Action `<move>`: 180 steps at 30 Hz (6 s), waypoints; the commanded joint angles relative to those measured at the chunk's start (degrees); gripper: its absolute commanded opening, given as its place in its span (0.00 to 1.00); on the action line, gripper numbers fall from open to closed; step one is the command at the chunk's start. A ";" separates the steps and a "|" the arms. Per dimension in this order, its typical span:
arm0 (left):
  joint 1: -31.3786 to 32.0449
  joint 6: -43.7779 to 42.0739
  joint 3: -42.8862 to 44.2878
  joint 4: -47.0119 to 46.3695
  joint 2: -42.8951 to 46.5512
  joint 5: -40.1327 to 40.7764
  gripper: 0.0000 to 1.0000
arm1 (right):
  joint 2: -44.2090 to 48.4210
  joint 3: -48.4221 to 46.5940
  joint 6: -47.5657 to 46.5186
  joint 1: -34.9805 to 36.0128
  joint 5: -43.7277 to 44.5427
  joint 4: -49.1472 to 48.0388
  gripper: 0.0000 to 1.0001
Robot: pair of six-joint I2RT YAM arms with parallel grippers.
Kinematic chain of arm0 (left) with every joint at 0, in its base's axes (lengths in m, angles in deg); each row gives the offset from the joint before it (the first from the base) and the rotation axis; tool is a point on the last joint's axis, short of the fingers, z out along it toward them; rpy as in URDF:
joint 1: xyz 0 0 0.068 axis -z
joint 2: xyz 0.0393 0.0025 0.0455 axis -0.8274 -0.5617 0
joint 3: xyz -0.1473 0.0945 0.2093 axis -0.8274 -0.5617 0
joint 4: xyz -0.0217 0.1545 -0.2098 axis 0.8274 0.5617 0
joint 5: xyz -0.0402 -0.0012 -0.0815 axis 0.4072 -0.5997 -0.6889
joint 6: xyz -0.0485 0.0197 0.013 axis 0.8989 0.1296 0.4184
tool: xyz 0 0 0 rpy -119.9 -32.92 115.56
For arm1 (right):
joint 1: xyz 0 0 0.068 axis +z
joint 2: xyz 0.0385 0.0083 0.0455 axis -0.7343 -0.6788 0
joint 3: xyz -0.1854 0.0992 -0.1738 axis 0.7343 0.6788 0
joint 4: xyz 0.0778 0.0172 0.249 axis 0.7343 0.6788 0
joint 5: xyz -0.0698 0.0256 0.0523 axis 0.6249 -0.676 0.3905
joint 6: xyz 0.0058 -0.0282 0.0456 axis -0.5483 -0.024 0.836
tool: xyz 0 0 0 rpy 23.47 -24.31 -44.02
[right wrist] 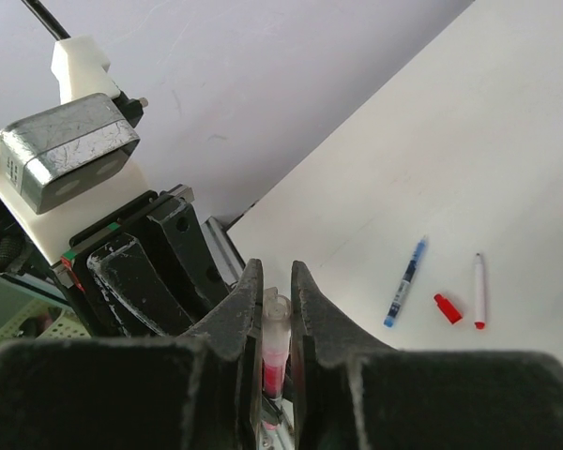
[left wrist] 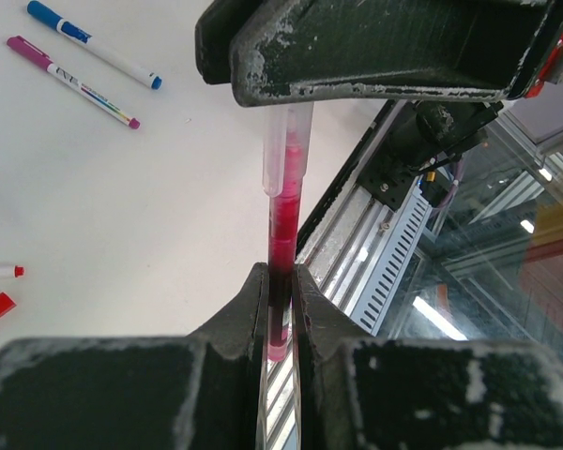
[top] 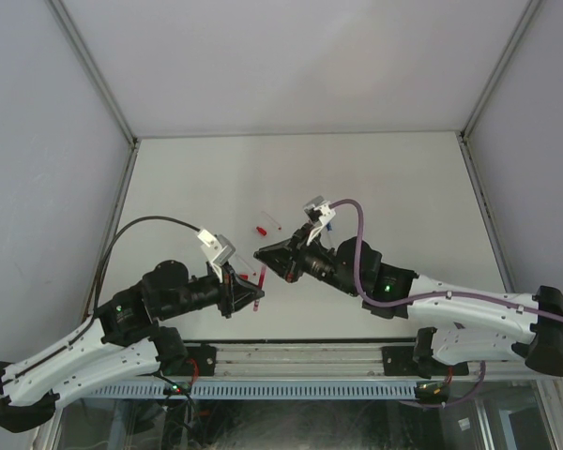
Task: Insert the pens into the pen caps
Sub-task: Press the pen cap onto the pen, then place the pen at the center of the board.
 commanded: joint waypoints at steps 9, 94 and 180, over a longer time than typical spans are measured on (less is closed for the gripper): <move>-0.93 -0.25 9.88 -21.36 1.31 6.33 0.00 | -1.74 5.33 3.68 -0.28 -18.11 8.41 0.00; -0.93 -0.80 3.73 -16.00 -3.56 9.94 0.00 | 19.29 2.24 -0.77 0.02 13.23 18.00 0.78; -1.33 -0.80 3.79 -13.69 -2.77 10.68 0.66 | 2.00 -8.07 -1.11 -5.24 4.10 13.88 0.00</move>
